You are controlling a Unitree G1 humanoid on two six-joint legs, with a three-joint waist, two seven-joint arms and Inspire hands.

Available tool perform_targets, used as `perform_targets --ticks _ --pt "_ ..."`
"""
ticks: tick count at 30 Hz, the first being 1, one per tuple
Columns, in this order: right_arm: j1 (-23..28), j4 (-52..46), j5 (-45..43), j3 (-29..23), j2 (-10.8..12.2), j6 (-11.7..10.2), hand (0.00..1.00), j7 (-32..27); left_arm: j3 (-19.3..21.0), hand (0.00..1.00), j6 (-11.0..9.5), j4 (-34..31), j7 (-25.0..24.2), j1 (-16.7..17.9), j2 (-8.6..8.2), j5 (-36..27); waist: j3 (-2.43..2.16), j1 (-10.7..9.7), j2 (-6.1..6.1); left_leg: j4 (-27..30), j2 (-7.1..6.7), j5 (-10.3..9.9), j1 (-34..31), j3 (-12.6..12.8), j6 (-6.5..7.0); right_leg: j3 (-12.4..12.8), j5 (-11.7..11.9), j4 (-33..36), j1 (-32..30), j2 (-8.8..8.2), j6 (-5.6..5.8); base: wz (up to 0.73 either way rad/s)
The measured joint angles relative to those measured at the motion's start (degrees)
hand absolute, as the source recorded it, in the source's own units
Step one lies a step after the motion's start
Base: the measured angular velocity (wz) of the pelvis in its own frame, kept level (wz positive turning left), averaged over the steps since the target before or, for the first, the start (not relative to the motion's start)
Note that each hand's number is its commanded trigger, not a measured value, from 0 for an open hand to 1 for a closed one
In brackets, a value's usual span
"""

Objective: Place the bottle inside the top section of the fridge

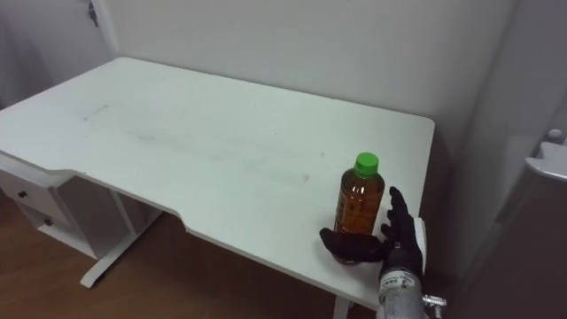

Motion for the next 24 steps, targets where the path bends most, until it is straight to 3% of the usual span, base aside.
perform_targets --ticks 6,24 --pt "0.00 0.01 0.01 0.00 -0.01 -0.29 0.00 -1.87 -1.46 0.00 -0.08 -0.02 0.05 0.00 0.00 0.00 -0.01 0.65 0.03 0.09 0.00 0.00 -0.07 0.00 0.00 0.03 0.00 0.00 -0.14 0.01 0.00 0.00" --pt "-0.21 -0.46 -0.05 0.02 0.00 -0.37 0.00 -3.14 -0.78 0.00 0.04 -0.01 0.21 -0.02 -0.04 -0.02 -0.05 1.29 -0.04 0.03 -0.03 0.00 -0.49 -0.02 0.00 0.20 -0.10 0.49 -0.78 -0.15 -0.05 0.00"
